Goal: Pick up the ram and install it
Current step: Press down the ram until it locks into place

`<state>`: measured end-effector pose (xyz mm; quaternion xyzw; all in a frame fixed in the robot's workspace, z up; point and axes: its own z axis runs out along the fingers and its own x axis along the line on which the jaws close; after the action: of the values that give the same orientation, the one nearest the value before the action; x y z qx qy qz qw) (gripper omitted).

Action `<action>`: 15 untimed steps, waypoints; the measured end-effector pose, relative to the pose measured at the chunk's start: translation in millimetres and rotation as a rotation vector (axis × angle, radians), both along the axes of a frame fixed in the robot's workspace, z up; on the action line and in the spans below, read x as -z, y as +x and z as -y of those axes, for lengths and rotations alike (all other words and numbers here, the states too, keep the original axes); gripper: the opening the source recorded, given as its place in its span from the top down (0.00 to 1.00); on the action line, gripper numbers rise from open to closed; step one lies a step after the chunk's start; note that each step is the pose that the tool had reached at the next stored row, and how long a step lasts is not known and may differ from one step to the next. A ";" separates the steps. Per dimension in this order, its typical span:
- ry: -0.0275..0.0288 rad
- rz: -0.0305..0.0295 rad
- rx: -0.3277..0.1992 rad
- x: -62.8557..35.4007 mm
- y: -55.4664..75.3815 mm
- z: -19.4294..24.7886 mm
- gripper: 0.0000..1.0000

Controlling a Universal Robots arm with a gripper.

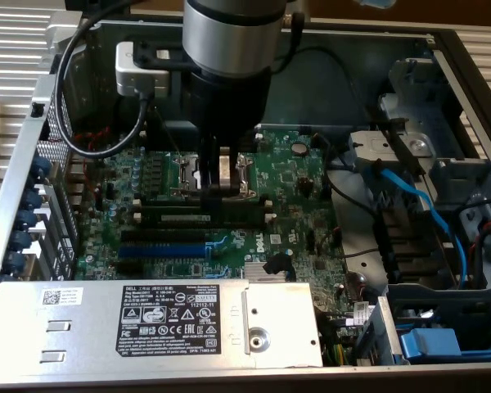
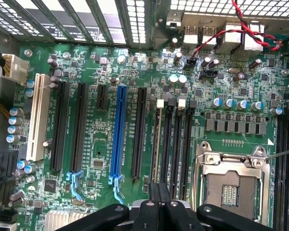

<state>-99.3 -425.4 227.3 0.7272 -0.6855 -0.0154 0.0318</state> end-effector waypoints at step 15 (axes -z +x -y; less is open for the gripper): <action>0.0005 -0.0040 0.000 -9.7 0.2 0.0 0.90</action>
<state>-99.1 -425.3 237.0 0.7272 -0.6854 -0.0170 0.0330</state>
